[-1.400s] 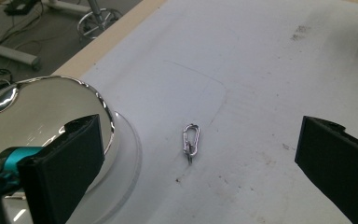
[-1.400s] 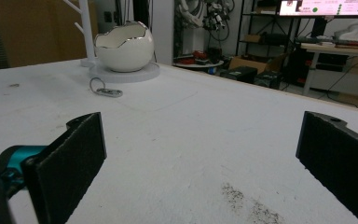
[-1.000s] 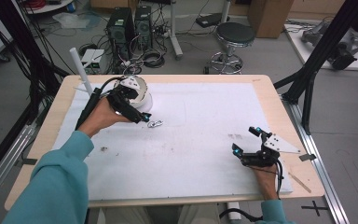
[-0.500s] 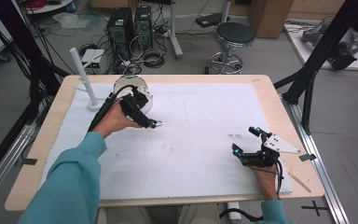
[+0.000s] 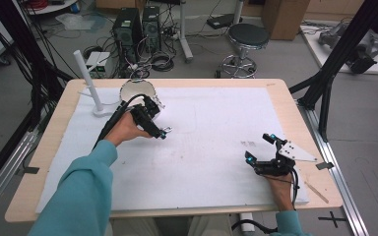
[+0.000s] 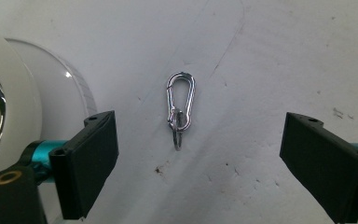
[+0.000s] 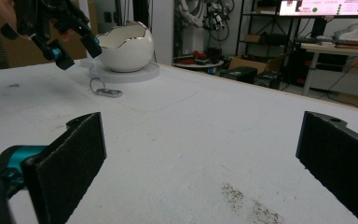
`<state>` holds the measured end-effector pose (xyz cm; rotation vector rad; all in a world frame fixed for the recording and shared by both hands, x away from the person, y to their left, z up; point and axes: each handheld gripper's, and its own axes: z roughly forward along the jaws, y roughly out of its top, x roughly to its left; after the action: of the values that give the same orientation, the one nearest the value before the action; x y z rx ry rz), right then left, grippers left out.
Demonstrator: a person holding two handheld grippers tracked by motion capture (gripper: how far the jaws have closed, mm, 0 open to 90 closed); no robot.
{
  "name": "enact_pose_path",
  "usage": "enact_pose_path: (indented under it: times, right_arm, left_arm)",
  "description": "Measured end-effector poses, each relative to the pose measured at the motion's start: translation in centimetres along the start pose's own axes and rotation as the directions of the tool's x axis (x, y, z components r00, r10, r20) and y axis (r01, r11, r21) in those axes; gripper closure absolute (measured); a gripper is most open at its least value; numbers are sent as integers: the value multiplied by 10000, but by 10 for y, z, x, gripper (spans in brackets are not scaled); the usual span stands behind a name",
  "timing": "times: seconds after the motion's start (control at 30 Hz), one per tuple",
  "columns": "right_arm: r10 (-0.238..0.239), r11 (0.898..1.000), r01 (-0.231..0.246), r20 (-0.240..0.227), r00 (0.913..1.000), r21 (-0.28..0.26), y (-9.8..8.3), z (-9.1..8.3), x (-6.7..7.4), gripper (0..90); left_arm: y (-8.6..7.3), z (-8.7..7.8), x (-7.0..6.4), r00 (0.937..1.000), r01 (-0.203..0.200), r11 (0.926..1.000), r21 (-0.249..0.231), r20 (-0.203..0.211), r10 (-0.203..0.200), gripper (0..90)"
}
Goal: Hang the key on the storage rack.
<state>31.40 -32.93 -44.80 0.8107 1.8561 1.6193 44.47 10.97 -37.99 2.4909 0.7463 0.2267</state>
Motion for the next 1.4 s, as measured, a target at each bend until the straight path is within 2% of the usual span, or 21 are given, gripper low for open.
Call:
enact_pose_path:
  times: [0.43,0.57,0.7,0.83,1.03,1.4]
  right_arm:
    - [54,10000,-54,-2,10000,-4,0,0,0,6]
    - [28,10000,-28,-11,10000,-18,0,0,0,6]
    - [69,10000,-69,-12,10000,26,0,0,0,6]
    - [59,10000,-59,6,10000,9,0,0,0,6]
    - [49,10000,-49,8,10000,8,0,0,0,6]
    - [76,10000,-76,2,10000,23,0,0,0,6]
  left_arm:
    - [-2,11,6,9999,149,9993,346,-79,-146,224]
    - [-2,14,7,10000,40,9988,478,87,-45,292]
    - [-3,18,9,9995,226,9981,579,206,-238,311]
    - [-4,21,11,9994,237,9970,743,218,-254,354]
    - [-5,22,14,9989,374,9966,740,249,-393,479]
    - [-6,25,18,9982,521,9950,852,250,-544,619]
